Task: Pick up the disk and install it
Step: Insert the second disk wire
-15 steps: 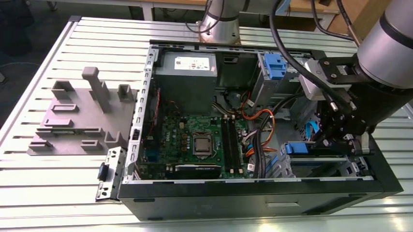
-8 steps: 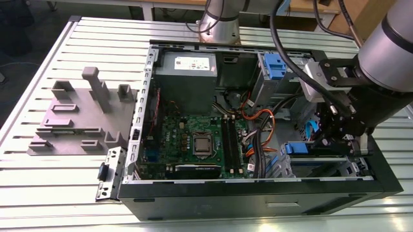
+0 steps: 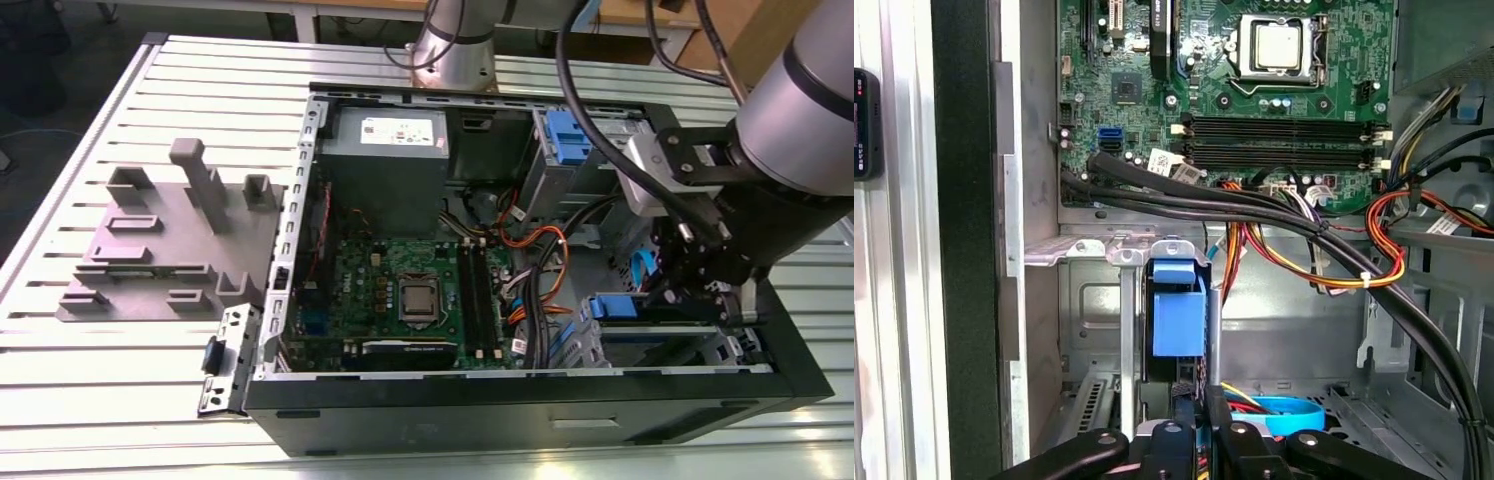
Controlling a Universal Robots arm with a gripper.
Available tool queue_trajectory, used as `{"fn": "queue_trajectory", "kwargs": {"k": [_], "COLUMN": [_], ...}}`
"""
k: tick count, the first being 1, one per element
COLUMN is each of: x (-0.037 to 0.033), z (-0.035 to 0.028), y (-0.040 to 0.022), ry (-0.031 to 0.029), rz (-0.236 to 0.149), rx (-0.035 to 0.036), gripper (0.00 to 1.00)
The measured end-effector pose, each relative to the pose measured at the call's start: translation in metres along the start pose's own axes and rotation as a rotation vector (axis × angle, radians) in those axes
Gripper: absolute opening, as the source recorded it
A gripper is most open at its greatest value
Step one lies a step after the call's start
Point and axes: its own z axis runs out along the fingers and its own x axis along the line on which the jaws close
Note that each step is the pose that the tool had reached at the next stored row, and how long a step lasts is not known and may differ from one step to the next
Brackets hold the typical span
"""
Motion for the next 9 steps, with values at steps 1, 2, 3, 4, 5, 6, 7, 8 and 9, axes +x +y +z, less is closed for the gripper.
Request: {"fn": "queue_trajectory", "kwargs": {"k": [1,2,3,4,5,6,7,8,9], "x": [0.0000,0.0001,0.0002,0.0003,0.0003,0.0003,0.0003,0.0003,0.0004], "z": [0.0006,0.0014,0.0025,0.0035,0.0039,0.0039,0.0040,0.0042,0.0043], "y": [0.0000,0.0000,0.0001,0.0001,0.0001,0.0001,0.0001,0.0001,0.0002], "ry": [0.0000,-0.0001,-0.0002,0.0003,0.0007,0.0007,0.0005,0.0001,0.0000], "rz": [0.000,0.000,0.000,0.000,0.000,0.000,0.000,0.000,0.000], "rx": [0.0000,0.0000,0.0000,0.0000,0.0000,0.0000,0.0000,0.0000,0.0000], "gripper": [0.16,0.16,0.16,0.16,0.16,0.16,0.16,0.16,0.16]}}
